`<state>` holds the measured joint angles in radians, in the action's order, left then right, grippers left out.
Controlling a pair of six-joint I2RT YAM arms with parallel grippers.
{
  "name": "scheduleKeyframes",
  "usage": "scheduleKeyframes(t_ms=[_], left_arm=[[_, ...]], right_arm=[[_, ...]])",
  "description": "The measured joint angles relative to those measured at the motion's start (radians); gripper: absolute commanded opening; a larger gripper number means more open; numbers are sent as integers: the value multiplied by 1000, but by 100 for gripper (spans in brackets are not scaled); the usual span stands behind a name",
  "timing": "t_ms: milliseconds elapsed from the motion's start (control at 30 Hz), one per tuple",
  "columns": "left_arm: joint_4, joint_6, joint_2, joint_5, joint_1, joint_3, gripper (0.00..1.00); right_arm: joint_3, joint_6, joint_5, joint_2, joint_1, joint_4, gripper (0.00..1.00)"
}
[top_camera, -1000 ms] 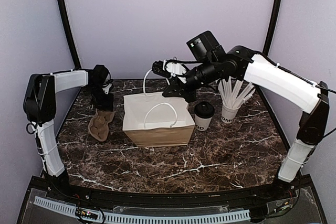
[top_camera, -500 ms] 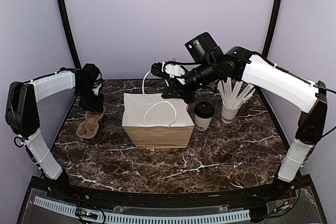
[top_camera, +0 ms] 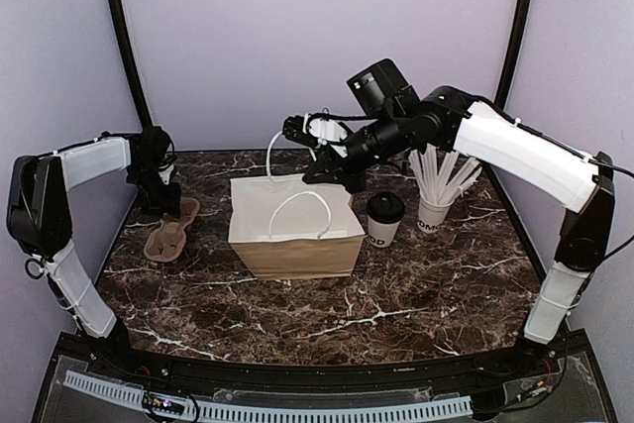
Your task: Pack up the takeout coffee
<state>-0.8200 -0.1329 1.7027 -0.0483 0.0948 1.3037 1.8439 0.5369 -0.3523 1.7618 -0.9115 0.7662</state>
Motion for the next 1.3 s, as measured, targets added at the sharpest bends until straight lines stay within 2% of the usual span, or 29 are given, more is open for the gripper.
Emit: scheduleKeyframes(t_ms=[133,400,967,1167,1300], left_arm=[[1,16,18,31,-18,-1,52],[2,19,90,24,-26,-1,49],[6,22,125,14,-36,1,29],[-13,22,53,56,-36,21,29],[-9,26,-98,147,-30,96,30]], right_arm=[[2,0,0,0,0,1,0],[2,0,-5,2,0,2,0],[2,0,1,2,0,2,0],[8,3,56,3,2,4,0],[42,5,82,14,7,8,0]])
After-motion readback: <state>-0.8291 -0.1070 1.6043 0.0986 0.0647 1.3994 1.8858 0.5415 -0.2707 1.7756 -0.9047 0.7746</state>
